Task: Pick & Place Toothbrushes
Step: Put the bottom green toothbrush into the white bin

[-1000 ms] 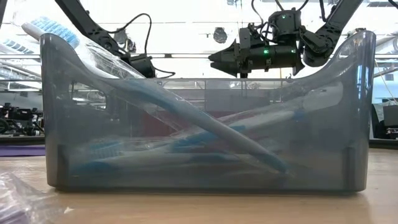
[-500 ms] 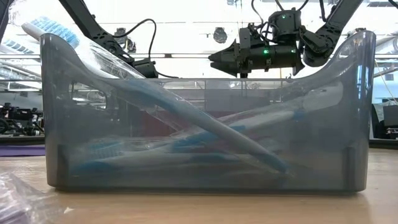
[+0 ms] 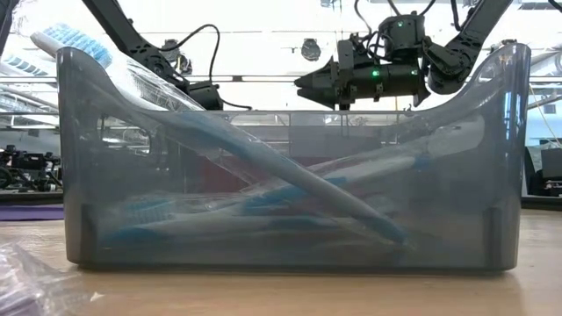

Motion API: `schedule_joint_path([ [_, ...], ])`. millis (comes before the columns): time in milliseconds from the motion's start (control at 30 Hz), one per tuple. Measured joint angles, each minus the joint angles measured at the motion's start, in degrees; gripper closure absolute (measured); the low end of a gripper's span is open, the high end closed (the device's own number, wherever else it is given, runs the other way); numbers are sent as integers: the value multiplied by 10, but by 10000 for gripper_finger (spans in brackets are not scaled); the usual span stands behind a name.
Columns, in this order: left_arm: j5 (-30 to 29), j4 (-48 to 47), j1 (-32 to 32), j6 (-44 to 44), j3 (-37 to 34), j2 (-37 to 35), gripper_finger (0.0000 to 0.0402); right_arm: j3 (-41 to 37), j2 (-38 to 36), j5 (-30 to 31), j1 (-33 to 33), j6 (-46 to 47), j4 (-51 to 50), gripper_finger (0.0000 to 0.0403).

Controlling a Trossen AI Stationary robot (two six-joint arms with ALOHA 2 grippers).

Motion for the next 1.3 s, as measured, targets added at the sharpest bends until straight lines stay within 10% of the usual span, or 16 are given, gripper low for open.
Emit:
schedule_joint_path([
  [800,80,31,-118,-123,1,-278,401,0,0,2,38,20,38,234],
  [1300,75,124,-220,-128,0,-289,401,60,0,64,98,-25,-8,234],
])
